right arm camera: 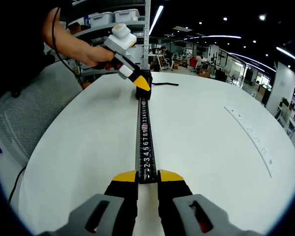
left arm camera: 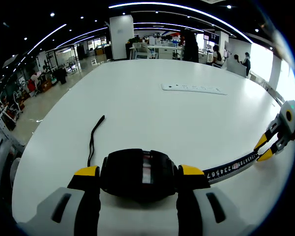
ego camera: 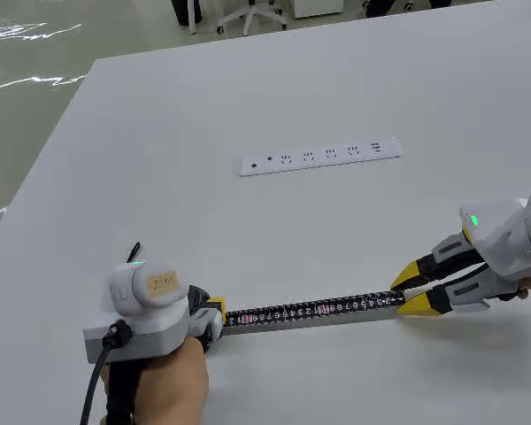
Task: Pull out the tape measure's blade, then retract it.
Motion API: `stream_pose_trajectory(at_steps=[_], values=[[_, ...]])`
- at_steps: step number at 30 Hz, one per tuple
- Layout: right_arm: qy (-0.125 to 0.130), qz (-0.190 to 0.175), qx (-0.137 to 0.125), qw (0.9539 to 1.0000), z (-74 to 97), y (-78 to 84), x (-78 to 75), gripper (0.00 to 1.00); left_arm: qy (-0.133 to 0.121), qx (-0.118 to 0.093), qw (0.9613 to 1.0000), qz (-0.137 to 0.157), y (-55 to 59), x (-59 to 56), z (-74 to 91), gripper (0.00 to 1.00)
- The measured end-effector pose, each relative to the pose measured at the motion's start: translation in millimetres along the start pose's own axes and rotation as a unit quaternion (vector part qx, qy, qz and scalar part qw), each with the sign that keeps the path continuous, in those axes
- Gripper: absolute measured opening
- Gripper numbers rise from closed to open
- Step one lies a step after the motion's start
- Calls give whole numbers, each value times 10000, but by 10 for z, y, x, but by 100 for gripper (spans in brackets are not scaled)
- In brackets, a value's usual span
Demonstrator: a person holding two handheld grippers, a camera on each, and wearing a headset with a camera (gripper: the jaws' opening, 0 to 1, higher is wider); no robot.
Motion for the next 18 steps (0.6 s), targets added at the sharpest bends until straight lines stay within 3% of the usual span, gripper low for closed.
stream_pose_trajectory(at_steps=[18], values=[[-18, 73, 8, 10000, -11, -60, 18, 14, 70, 129, 9999, 45, -20, 17, 3, 58]])
Point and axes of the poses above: the centre of the closed fingertips' face, and the gripper's own axes: z roughly backward along the fingers, x roughly to its left, y roughly out of its underside, the point moved 10 cm from there along z, roughly backward along the fingers, and after that the axes turned 7 degrees about -y, right-handed, at the moved point
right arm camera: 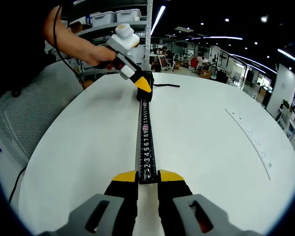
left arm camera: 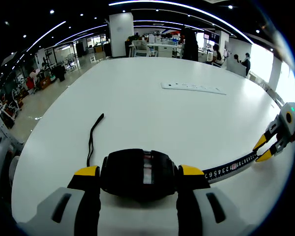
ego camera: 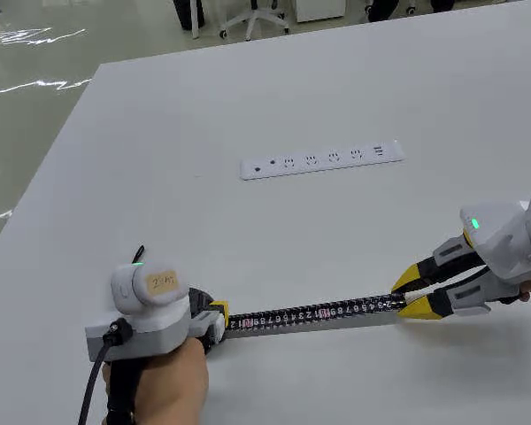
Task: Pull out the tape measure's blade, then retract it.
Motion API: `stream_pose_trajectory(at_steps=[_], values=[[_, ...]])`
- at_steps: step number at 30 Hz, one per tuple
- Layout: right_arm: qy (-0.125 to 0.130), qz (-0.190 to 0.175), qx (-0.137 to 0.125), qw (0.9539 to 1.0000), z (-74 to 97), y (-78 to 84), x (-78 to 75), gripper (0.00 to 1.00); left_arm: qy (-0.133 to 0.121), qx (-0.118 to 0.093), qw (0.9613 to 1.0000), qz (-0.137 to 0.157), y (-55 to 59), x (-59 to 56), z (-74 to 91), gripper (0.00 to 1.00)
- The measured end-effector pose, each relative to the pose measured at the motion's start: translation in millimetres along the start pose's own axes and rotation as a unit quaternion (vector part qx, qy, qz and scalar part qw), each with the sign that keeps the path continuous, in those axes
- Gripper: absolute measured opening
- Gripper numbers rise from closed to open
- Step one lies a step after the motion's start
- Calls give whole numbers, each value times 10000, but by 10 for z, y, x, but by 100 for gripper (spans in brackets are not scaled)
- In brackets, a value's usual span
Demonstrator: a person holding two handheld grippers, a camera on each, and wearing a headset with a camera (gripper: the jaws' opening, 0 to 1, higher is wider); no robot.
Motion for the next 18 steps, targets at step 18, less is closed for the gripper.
stream_pose_trajectory(at_steps=[18], values=[[-44, 18, -21, 10000, -50, -44, 6, 14, 51, 86, 9999, -33, -12, 6, -6, 58]])
Point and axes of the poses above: the centre of the closed fingertips' face, and the gripper's own axes: z roughly backward along the fingers, x roughly to its left, y roughly out of its underside, the point moved 10 cm from there along z, roughly backward along the fingers, and after that the axes turned 7 degrees about -y, right-handed, at the moved point
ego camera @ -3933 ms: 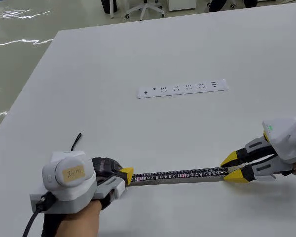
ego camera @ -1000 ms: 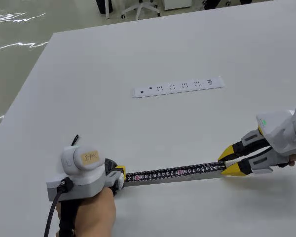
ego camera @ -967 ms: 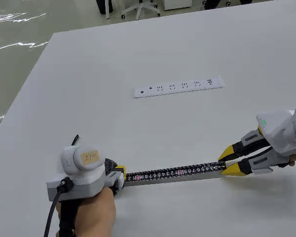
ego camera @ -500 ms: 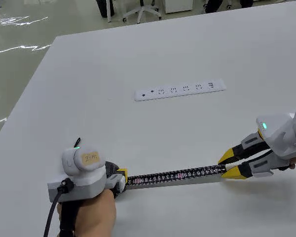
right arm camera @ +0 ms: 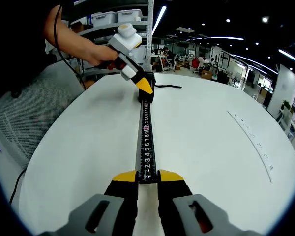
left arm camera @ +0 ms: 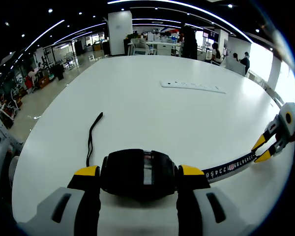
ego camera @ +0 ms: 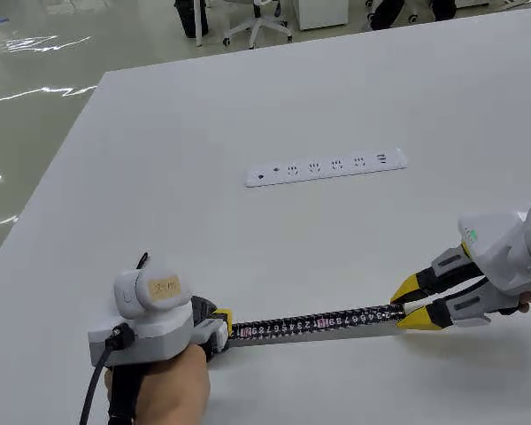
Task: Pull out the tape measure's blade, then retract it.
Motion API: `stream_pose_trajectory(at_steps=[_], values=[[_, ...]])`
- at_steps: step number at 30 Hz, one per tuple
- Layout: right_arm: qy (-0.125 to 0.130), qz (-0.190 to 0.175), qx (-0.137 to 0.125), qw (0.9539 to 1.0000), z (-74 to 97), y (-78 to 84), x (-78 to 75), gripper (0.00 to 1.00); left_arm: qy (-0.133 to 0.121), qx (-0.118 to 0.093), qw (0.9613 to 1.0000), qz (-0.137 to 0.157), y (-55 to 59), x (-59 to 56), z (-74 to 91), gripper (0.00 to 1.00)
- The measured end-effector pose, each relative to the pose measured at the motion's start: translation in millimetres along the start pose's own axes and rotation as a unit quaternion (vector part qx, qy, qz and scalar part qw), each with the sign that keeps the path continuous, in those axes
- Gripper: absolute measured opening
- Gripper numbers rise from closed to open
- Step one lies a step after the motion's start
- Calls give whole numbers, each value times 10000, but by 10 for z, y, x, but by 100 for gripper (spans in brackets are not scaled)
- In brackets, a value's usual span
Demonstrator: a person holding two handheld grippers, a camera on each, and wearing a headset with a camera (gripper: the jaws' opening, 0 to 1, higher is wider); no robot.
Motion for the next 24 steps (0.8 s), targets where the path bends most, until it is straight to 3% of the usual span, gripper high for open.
stream_pose_trajectory(at_steps=[24], values=[[-32, 26, 25, 10000, -70, -66, -33, 14, 30, 23, 10000, -9, -5, 15, -8, 59]])
Point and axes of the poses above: the centre of the closed fingertips' face, and the gripper's own axes: z roughly backward along the fingers, x roughly to its left, y roughly out of its underside, the point moved 10 cm from there along z, roughly backward along the fingers, and after that the axes turned 7 degrees about -y, right-handed, at the moved point
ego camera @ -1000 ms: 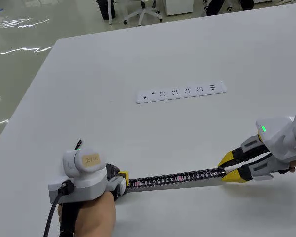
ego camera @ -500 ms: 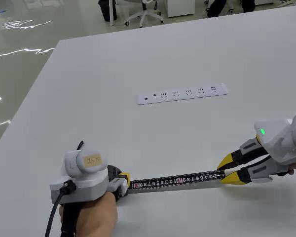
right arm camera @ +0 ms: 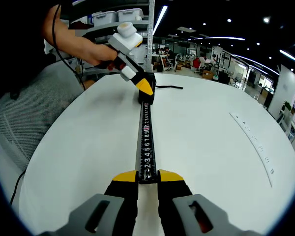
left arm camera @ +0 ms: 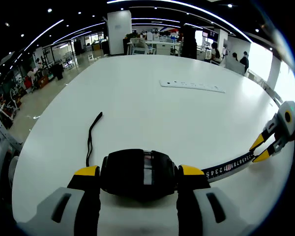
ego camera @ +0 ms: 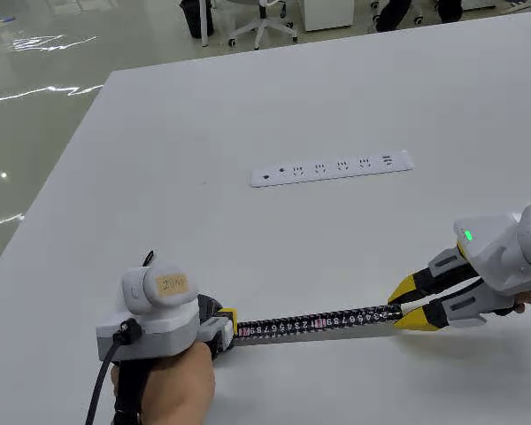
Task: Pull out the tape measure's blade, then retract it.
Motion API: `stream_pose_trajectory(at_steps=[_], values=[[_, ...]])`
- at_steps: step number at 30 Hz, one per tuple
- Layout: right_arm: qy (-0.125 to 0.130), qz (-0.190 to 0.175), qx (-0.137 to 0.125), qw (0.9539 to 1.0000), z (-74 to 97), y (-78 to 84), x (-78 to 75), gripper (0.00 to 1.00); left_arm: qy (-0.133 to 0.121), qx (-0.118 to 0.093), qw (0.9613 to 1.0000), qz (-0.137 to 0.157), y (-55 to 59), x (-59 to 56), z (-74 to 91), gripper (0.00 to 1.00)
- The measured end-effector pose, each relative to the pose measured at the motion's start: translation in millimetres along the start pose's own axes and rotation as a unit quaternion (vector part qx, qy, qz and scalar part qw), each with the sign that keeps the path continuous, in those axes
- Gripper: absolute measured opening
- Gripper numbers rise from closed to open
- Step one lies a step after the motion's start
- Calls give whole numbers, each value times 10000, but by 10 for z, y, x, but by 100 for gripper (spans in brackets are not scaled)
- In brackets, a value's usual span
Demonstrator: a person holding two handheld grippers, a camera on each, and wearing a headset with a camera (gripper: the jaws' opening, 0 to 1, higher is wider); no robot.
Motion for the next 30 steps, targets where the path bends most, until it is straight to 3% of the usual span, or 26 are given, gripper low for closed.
stream_pose_trajectory(at_steps=[30], values=[[-65, 86, -20, 9999, -82, -44, -51, 14, -2, -17, 10000, -20, 1, -5, -2, 59]])
Point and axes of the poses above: the centre of the closed fingertips' face, and the gripper's own axes: z roughly backward along the fingers, x roughly to its left, y roughly out of its underside, the point moved 10 cm from there along z, roughly backward along the fingers, and after that the axes turned 7 degrees about -y, right-handed, at the moved point
